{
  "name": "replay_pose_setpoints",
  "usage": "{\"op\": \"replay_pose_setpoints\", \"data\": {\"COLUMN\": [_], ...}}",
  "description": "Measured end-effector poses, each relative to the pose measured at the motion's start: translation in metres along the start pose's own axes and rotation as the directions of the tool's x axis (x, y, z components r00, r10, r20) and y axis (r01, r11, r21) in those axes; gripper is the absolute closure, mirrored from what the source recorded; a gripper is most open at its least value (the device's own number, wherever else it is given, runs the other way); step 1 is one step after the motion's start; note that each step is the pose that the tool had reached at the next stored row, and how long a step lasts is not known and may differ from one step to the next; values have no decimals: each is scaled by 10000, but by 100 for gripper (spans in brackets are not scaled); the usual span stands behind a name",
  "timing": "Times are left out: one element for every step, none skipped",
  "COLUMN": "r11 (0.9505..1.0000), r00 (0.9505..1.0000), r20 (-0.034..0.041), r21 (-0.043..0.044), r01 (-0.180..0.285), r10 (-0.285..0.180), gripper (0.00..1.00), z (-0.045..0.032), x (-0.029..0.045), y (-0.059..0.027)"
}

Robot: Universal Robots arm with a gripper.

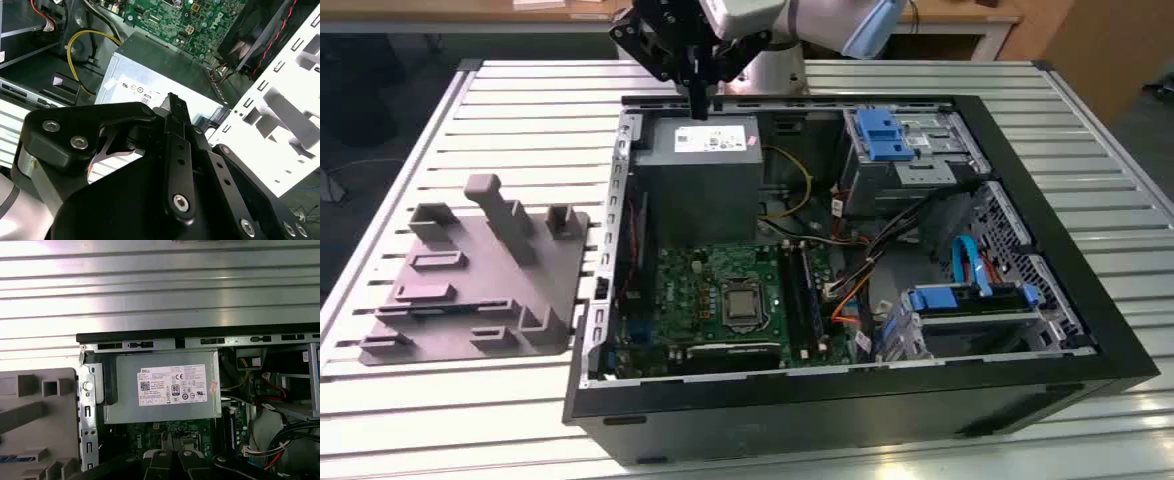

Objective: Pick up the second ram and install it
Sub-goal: 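Reach for the second ram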

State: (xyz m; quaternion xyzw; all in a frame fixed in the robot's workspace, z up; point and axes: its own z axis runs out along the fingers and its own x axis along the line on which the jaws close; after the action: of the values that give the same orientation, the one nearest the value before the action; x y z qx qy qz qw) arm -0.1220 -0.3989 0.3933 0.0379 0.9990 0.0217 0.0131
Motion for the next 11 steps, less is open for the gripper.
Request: {"op": "replay_pose_setpoints", "data": {"r11": [10000,10000,10000,10000,10000,10000,10000,10000,10000,10000,10000], "r00": [10000,10000,10000,10000,10000,10000,10000,10000,10000,10000,10000], "r20": [0,0,0,0,0,0,1,1,1,1,1], "r21": [0,0,0,2,1,1,0,0,1,1,0], "r01": [0,0,-1,-1,0,1,1,-1,-1,2,0], "r10": [0,0,1,1,0,-1,-1,1,1,-2,0], "gripper": [89,89,89,89,89,89,89,89,89,89,89], "z": [0,0,0,-1,-1,-2,-3,-4,-5,-6,-7], "x": [0,0,4,14,33,63,107,153,197,241,287], "y": [0,0,0,-1,-3,-5,-8,-12,-15,-18,-21]}}
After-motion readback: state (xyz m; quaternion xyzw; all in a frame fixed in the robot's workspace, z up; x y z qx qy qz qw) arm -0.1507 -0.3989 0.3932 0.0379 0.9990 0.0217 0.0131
